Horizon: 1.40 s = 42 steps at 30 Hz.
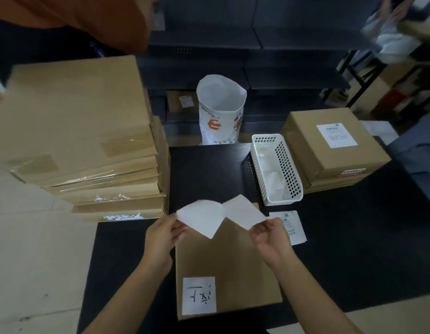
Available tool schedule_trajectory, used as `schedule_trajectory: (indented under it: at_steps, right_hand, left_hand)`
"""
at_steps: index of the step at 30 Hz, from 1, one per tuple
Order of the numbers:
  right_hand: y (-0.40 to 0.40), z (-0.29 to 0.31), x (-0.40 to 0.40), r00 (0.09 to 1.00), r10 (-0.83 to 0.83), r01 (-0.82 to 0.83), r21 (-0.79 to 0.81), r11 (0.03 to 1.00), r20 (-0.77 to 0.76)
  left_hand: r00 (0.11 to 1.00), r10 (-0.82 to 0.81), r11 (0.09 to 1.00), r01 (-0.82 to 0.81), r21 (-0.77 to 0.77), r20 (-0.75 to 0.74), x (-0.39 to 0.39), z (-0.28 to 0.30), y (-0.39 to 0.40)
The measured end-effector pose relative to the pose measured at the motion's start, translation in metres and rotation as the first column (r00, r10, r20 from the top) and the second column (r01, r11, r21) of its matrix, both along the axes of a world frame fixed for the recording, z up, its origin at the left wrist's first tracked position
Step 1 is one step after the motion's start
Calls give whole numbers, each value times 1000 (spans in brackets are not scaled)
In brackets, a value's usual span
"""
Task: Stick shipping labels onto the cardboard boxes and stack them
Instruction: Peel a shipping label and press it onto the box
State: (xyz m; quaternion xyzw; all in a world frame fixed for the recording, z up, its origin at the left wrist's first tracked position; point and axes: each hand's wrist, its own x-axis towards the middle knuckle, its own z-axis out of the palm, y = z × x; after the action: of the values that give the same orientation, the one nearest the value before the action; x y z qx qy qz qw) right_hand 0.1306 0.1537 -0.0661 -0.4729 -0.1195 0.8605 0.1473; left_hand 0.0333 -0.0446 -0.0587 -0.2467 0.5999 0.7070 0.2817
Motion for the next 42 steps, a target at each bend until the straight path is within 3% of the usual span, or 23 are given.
schedule_trajectory:
  at_steps: [2,5,8,11,13,15,17,18,21,24,27,30,33,36,40,42]
  right_hand:
    - [20,0,1,991,-134,134,-8,991,25]
    - [50,2,-3,975,-216,207,165,964,41]
    - [85,-2,-21,976,-176,117,373,921,128]
    - [121,-15,-45,956,-88,-88,560,824,281]
    - [142,-27,-58,888,-10,-342,675,654,459]
    - [162,-38,-66,735,29,-643,684,344,677]
    - [179,-46,-70,521,42,-854,520,33,853]
    - [185,-49,-70,426,43,-901,428,-71,904]
    - [190,-56,-67,202,-44,-941,182,-285,978]
    - [191,-55,-66,87,-149,-923,23,-384,985]
    - [192,-52,-68,120,-201,-898,20,-440,972]
    - [192,-51,-70,275,-178,-886,177,-429,945]
    - [194,-57,-74,311,12,-889,296,-351,950]
    - [190,-66,-78,337,178,-840,381,-386,924]
    - [175,-67,-73,552,106,-763,552,-336,827]
    - [165,-63,-69,599,74,-740,587,-328,797]
  left_hand:
    - [998,57,998,-58,-29,-7,-7,-2,4]
    - [995,91,992,-94,-87,-44,-19,-5,14]
    - [993,77,987,-88,-134,-89,-23,-4,32]
    - [993,40,990,-54,-129,-108,-19,-6,56]
    - [994,15,990,-29,-139,-105,-15,-7,75]
    - [995,-9,986,-9,-168,-104,-11,-7,93]
    - [994,-30,981,9,-194,-104,-8,-7,109]
    - [994,-36,980,15,-199,-102,-6,-7,116]
    - [994,-37,979,15,-204,-102,0,-7,129]
    - [994,-7,976,-16,-215,-105,4,-6,137]
    - [994,9,975,-33,-221,-110,6,-4,141]
    - [992,-8,975,-19,-220,-123,12,0,143]
    - [989,-53,974,21,-223,-136,19,3,141]
    - [986,-77,972,41,-230,-148,23,2,137]
    - [985,-85,974,50,-222,-150,27,1,131]
    - [983,-96,973,60,-221,-157,28,2,129]
